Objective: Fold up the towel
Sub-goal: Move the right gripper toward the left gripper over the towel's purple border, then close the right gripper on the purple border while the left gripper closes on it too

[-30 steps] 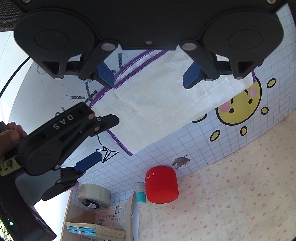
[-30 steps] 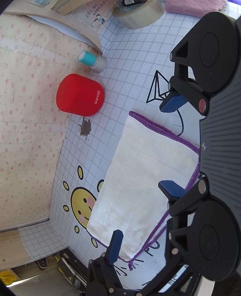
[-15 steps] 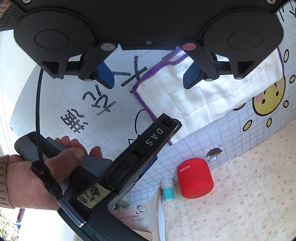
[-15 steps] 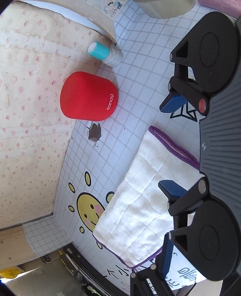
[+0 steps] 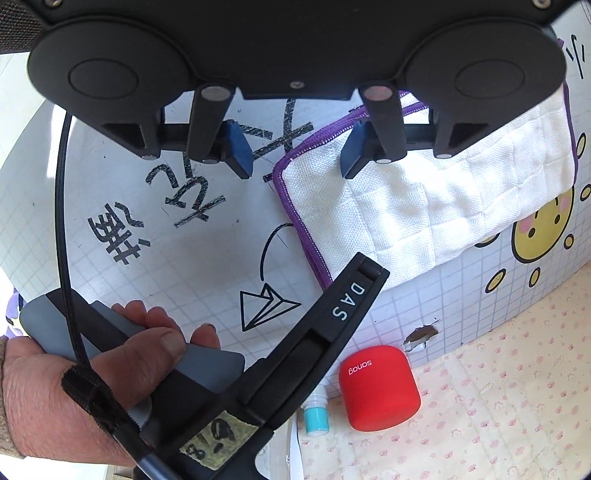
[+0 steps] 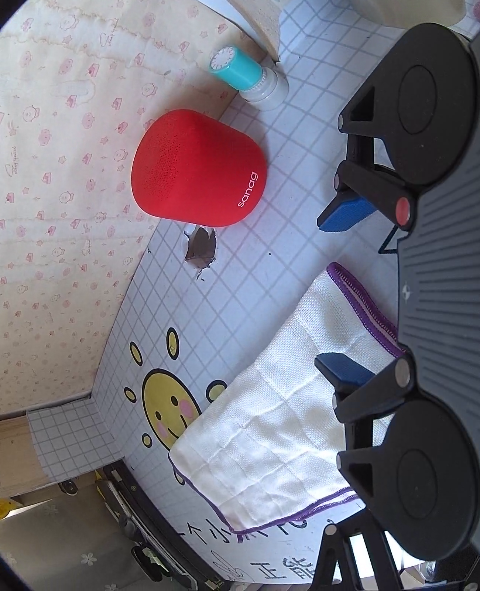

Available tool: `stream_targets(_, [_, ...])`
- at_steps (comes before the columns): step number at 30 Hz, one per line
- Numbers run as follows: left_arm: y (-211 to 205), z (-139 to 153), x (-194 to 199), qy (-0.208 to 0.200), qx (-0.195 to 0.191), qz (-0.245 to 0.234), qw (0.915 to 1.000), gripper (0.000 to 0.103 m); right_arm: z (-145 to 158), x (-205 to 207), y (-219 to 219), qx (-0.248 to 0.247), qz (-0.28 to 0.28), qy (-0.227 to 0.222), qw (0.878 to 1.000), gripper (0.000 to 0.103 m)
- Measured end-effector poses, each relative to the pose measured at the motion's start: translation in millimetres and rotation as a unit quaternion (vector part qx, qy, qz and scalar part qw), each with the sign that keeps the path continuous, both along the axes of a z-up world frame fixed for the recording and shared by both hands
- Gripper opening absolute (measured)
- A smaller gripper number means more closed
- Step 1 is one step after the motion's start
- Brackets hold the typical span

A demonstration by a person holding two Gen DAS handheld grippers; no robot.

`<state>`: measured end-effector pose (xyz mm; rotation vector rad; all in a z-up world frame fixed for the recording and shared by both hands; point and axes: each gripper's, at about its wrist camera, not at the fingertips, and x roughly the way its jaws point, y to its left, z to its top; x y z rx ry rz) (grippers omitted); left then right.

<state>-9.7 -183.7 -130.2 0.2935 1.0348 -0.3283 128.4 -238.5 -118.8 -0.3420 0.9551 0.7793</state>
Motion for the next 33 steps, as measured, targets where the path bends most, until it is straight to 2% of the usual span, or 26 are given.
stream_targets(9, [-0.9,-2.4,2.4,-0.003,-0.008,0.011,0.9999,0.057,-7.6,2.2,0.2,0.0,0.018,0.002,1.0,0.072])
stream_targets(13, [-2.7,-2.1,2.6,-0.001,-0.007,0.014,0.9999,0.055,-6.6,-0.5,0.1,-0.005,0.031,-0.007,0.999,0.056])
stream_targets(14, [-2.7,-1.8,3.5,0.002,-0.01,0.013,0.9999,0.052,-6.3,-0.4,0.0,-0.006,0.031,-0.008,0.999,0.055])
stream_targets(16, [-2.6,-1.3,5.3,0.008,-0.016,0.01,0.9998,0.045,-5.8,-0.2,-0.3,-0.007,0.031,-0.01,0.999,0.044])
stream_targets(17, [-3.2,-1.0,6.0,0.01,-0.018,0.009,0.9997,0.041,-5.5,-0.7,-0.3,-0.007,0.032,-0.009,0.999,0.044])
stream_targets(20, [-7.4,-1.2,5.2,0.011,-0.015,0.006,0.9998,0.035,-4.5,-2.8,0.4,-0.008,0.038,-0.008,0.999,0.033])
stream_targets(25, [-4.7,-2.2,6.4,0.017,-0.028,0.008,0.9994,0.032,-3.9,-6.0,2.3,-0.008,0.041,-0.005,0.999,0.012])
stream_targets(29, [3.4,-2.3,11.1,0.024,-0.042,0.024,0.9986,0.02,-3.9,-6.7,3.8,-0.005,0.042,0.004,0.999,0.008])
stream_targets(33, [2.7,-2.6,10.8,0.023,-0.038,0.026,0.9987,0.019,-3.8,-2.7,1.7,0.005,0.03,0.021,0.999,0.007])
